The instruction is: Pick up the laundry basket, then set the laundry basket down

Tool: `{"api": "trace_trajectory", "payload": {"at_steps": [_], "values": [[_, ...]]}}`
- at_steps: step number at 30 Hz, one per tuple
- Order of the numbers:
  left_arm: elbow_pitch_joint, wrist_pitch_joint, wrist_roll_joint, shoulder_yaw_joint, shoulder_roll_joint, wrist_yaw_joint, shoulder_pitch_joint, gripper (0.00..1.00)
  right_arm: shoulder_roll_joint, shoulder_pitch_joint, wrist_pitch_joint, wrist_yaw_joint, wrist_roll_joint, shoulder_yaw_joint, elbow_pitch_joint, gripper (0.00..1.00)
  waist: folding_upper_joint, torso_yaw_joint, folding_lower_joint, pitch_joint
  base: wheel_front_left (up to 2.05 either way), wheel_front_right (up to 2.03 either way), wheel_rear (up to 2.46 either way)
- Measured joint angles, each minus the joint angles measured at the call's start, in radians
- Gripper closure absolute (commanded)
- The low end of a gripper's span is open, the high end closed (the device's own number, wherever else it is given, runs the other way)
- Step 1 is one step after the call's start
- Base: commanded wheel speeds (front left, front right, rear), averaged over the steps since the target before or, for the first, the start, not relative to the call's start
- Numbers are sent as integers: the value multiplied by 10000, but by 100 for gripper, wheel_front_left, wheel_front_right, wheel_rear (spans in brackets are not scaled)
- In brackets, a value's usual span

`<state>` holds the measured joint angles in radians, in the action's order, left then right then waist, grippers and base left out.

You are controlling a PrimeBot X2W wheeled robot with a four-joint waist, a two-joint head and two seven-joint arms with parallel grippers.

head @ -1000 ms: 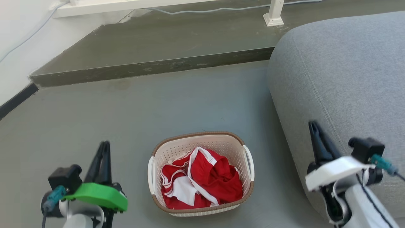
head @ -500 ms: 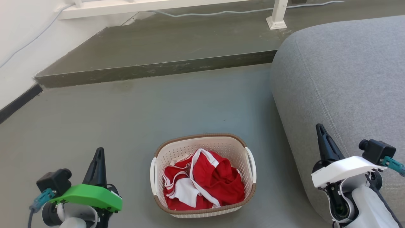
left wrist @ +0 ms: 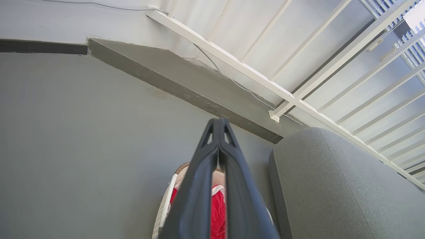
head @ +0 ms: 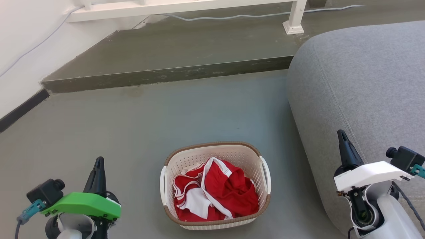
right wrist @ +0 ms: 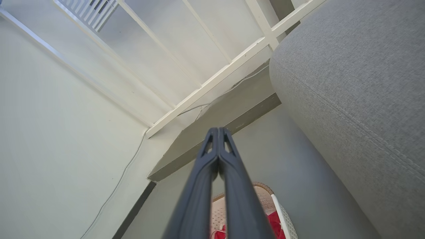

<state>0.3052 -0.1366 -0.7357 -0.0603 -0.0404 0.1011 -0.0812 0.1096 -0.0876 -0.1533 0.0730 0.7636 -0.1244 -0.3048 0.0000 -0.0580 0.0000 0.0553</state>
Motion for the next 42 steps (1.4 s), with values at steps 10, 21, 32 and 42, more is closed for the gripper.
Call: {"api": "trace_trajectory", "payload": {"at_steps": [10,21,32,42], "values": [[-6,341,-1174,251,6,13,-1,100,-132,0,345,63,1170,347,19,100,0,82,0,-73,0,0,0],[-23,748,-2479,445,12,84,-1,100,-174,0,765,107,2435,744,31,100,0,170,0,-154,0,0,0],[-77,1112,-3774,640,13,86,-1,100,-270,0,1162,226,3699,1133,59,100,0,258,0,-234,0,0,0],[-153,1453,-4972,888,21,105,-1,100,-407,0,1505,242,4851,1476,77,100,0,338,0,-306,0,0,0]]}}
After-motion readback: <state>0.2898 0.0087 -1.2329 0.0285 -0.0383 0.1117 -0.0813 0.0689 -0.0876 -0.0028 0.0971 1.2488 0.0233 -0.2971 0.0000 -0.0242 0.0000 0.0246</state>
